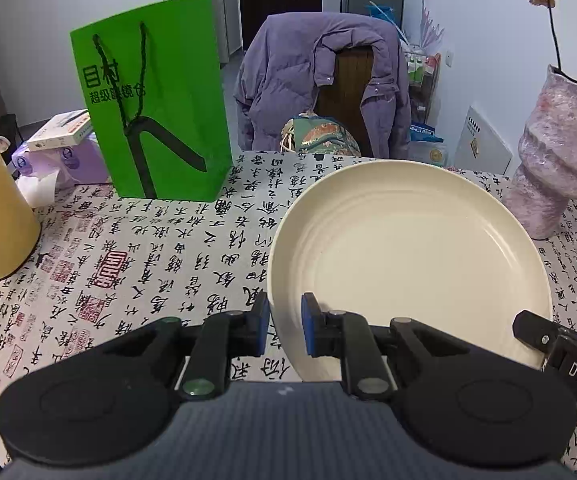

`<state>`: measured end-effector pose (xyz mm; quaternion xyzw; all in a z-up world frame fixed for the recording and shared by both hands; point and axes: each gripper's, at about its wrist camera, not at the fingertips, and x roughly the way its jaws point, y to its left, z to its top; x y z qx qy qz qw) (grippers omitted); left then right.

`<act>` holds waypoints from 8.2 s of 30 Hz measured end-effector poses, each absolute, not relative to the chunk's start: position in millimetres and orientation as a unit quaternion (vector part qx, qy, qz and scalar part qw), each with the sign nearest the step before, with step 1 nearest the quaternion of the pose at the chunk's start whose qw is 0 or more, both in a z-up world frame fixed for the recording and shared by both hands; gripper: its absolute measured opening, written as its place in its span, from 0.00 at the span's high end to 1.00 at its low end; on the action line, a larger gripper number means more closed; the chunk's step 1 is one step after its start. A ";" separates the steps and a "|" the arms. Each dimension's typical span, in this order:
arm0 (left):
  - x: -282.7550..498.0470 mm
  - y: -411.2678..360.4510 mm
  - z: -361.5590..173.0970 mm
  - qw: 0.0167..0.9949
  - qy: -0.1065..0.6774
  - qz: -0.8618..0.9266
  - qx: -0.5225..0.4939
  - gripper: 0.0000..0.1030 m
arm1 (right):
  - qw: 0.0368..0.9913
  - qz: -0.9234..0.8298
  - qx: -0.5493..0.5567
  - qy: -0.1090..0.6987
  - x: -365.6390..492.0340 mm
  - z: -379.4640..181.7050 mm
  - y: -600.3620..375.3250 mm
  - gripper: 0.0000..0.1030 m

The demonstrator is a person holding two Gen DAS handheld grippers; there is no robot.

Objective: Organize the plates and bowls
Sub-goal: 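Lift the held cream plate off the table with both grippers, then carry the held cream plate toward the blue bowl and white bowls, then lower the held cream plate onto the other two cream plates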

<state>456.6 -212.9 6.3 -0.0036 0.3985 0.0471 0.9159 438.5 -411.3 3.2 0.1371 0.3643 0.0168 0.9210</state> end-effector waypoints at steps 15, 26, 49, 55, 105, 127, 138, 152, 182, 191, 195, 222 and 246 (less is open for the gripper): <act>424.4 -211.0 18.5 0.920 0.392 0.031 -0.013 0.83 | 0.932 0.017 0.132 0.337 397.7 20.0 -412.5 0.90; 397.0 -206.7 28.0 0.926 0.376 0.015 -0.022 0.83 | 0.941 0.014 0.139 0.308 364.1 33.1 -413.5 0.90; 324.1 -192.6 50.7 0.945 0.326 -0.009 -0.030 0.83 | 0.959 0.009 0.122 0.254 287.5 55.5 -399.2 0.89; 308.1 -188.5 55.2 0.948 0.317 -0.008 -0.036 0.83 | 0.963 0.010 0.118 0.242 271.1 60.8 -395.0 0.89; 208.0 -159.3 62.3 0.960 0.276 -0.023 -0.051 0.83 | 0.965 0.020 0.137 0.221 182.1 47.4 -378.8 0.89; 174.6 -131.9 55.6 0.961 0.269 -0.030 -0.063 0.83 | 0.965 0.026 0.133 0.224 150.4 38.7 -356.4 0.89; 156.8 -115.9 49.8 0.959 0.270 -0.034 -0.073 0.83 | 0.966 0.028 0.125 0.224 132.8 36.4 -343.8 0.89; 133.1 -100.1 43.7 0.962 0.259 -0.033 -0.083 0.83 | 0.966 0.038 0.120 0.224 113.0 31.4 -331.5 0.89; 104.9 -77.6 -8.1 0.950 0.294 -0.032 -0.101 0.83 | 0.957 0.050 0.118 0.262 91.5 -9.6 -319.1 0.89; 103.2 -76.7 -18.1 0.948 0.299 -0.032 -0.100 0.83 | 0.953 0.051 0.121 0.274 91.4 -21.9 -318.6 0.89; 101.5 -77.4 -22.1 0.948 0.300 -0.033 -0.098 0.83 | 0.951 0.051 0.122 0.280 91.1 -27.5 -319.1 0.89; 96.5 -76.9 -46.6 0.940 0.326 -0.037 -0.100 0.83 | 0.939 0.056 0.131 0.312 86.9 -54.8 -322.6 0.89; 99.0 -72.4 -64.2 0.926 0.363 -0.041 -0.099 0.83 | 0.943 0.037 0.065 0.326 85.8 -65.2 -305.0 0.87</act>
